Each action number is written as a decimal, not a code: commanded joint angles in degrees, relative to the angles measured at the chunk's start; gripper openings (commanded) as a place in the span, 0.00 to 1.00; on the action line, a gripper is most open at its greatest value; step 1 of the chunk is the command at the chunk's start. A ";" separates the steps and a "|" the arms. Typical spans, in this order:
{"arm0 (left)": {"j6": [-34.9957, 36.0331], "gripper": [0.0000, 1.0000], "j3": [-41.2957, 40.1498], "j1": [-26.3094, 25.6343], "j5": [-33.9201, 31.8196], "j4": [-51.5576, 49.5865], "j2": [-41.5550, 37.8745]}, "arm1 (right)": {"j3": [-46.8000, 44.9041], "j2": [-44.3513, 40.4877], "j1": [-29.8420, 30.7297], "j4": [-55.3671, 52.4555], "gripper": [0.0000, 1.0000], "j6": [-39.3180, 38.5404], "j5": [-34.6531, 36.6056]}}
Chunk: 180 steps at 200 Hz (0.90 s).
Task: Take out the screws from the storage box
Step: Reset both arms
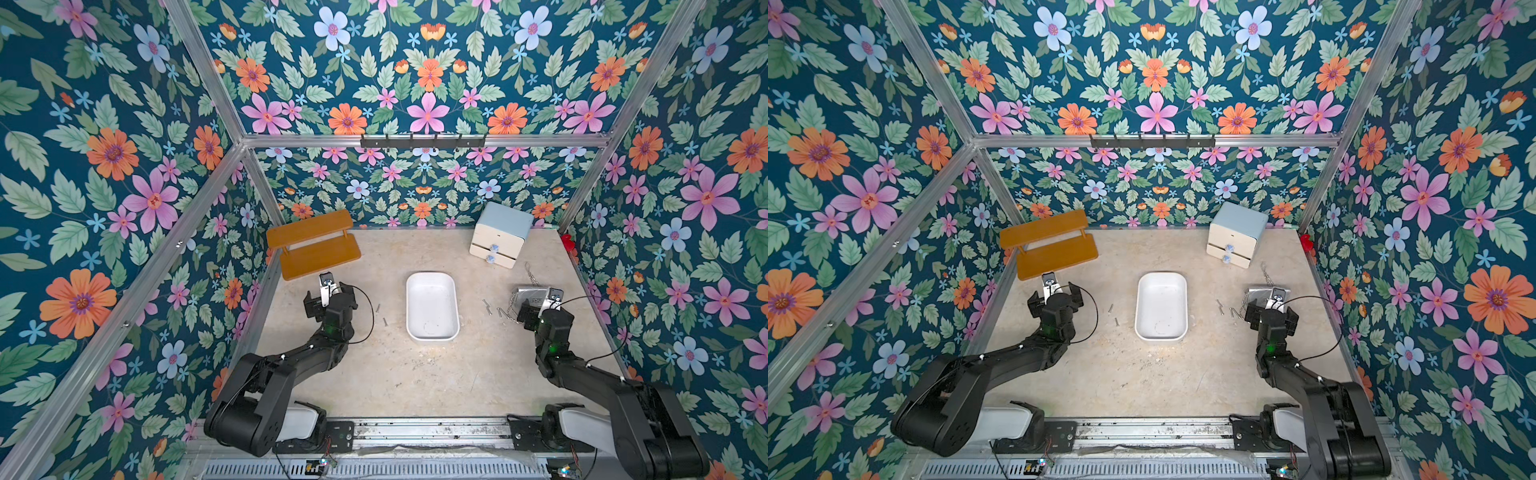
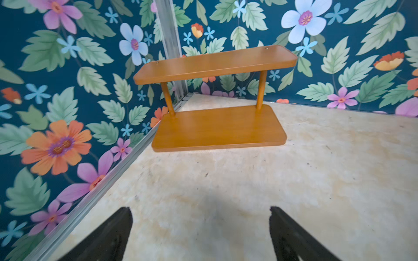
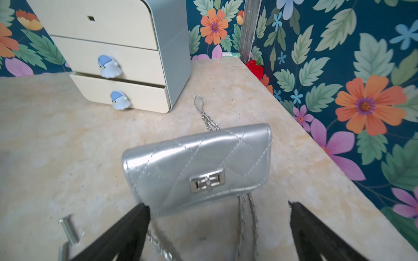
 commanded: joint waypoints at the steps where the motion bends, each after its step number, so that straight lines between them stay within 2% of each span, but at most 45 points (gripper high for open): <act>1: 3.32 0.99 1.14 4.60 14.05 8.78 2.00 | 1.30 9.94 -1.22 15.72 1.00 -0.24 -8.92; 8: 3.98 0.99 1.29 5.85 15.81 8.83 2.56 | 1.43 9.52 -1.56 15.70 1.00 0.82 -7.51; 15: 4.46 0.99 0.92 6.94 16.64 10.95 3.57 | 2.68 7.76 -1.59 8.55 1.00 1.78 -6.75; 31: 5.30 0.99 2.32 9.59 20.43 10.64 5.05 | 2.06 9.55 -1.83 13.13 1.00 1.30 -6.95; 41: 6.08 0.99 3.30 10.40 20.69 10.12 5.83 | 2.85 8.23 -1.85 9.27 1.00 1.79 -7.26; 64: 6.95 0.99 4.29 11.12 21.97 6.29 5.45 | 2.51 8.89 -2.00 11.00 1.00 1.82 -7.00; 89: 6.35 0.99 -0.39 11.17 20.37 4.79 0.78 | 2.67 8.95 -2.01 10.93 0.99 1.87 -7.03; 99: 4.86 0.99 -4.34 11.53 18.34 8.20 -0.60 | 2.65 8.86 -2.01 10.78 1.00 1.86 -7.04; 117: 3.70 0.99 -11.57 12.39 17.94 20.39 0.68 | 2.53 8.92 -2.00 11.07 0.99 1.87 -7.02; 125: 4.21 0.99 -11.08 12.39 19.06 20.25 1.20 | 2.46 8.95 -2.01 11.17 1.00 1.75 -7.06; 140: 7.61 0.99 -8.81 12.49 25.31 18.95 3.63 | 2.80 8.88 -2.08 10.48 1.00 1.95 -7.23; 150: 9.51 0.99 -8.91 12.52 27.93 22.99 7.45 | 2.80 8.93 -2.10 10.58 1.00 1.94 -7.21; 155: 9.06 0.99 -8.73 12.67 27.09 25.58 8.98 | 2.71 8.93 -2.10 10.68 1.00 1.87 -7.26; 167: 5.16 0.99 -8.52 14.75 25.11 24.25 9.86 | 2.78 8.86 -2.10 10.65 1.00 1.91 -7.26; 180: 5.72 0.99 -10.68 15.47 26.05 34.66 14.40 | 2.76 8.86 -2.10 10.59 1.00 1.91 -7.24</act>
